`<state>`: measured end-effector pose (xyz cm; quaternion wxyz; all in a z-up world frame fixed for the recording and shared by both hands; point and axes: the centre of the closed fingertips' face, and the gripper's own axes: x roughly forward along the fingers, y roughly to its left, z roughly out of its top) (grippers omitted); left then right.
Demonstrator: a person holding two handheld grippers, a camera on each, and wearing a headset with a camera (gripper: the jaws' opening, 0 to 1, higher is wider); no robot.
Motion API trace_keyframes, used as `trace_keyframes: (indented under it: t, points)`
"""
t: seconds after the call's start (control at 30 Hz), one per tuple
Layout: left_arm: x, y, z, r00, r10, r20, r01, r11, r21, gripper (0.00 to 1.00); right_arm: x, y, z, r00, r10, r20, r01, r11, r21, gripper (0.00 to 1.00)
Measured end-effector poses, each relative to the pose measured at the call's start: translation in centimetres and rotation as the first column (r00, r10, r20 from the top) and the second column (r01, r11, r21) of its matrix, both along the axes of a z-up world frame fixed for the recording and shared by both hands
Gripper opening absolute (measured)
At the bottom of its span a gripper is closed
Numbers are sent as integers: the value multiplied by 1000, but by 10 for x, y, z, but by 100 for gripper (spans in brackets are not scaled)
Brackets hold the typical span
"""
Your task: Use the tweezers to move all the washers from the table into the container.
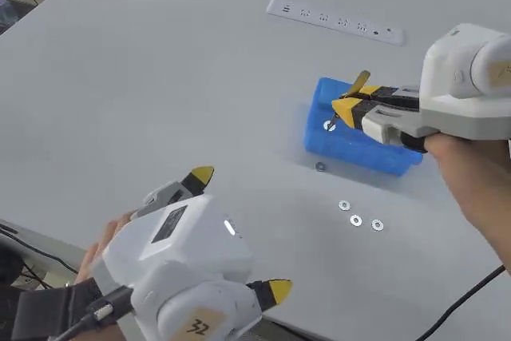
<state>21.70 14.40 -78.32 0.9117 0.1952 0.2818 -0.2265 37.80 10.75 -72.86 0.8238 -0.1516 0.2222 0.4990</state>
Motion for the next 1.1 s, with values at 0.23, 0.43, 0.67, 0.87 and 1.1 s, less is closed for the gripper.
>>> trace_keyframes:
  t: [0.23, 0.43, 0.67, 0.87, 1.1]
  points:
    - [0, 0, -1, 1000, 0, -3, 0, 1000, 6, 92, 16, 8, -5, 999, -33, 10, 33, 999, 10, 3]
    - [0, 2, 0, 1000, 4, 2, -4, 1000, 10, 91, 27, 9, -13, 998, -55, 24, 55, 998, -3, 3]
    - [-1, 2, -4, 1000, -5, -8, 5, 1000, 30, 91, 35, 10, -38, 998, -58, -12, 57, 998, -40, 3]
    - [-3, 0, -6, 1000, -17, -15, 18, 999, 41, 91, 37, 9, -54, 998, -56, -17, 55, 995, -83, 3]
    - [-2, 2, -6, 1000, -10, -13, 11, 999, 33, 91, 39, 15, -64, 995, -76, -71, 73, 996, -55, 3]
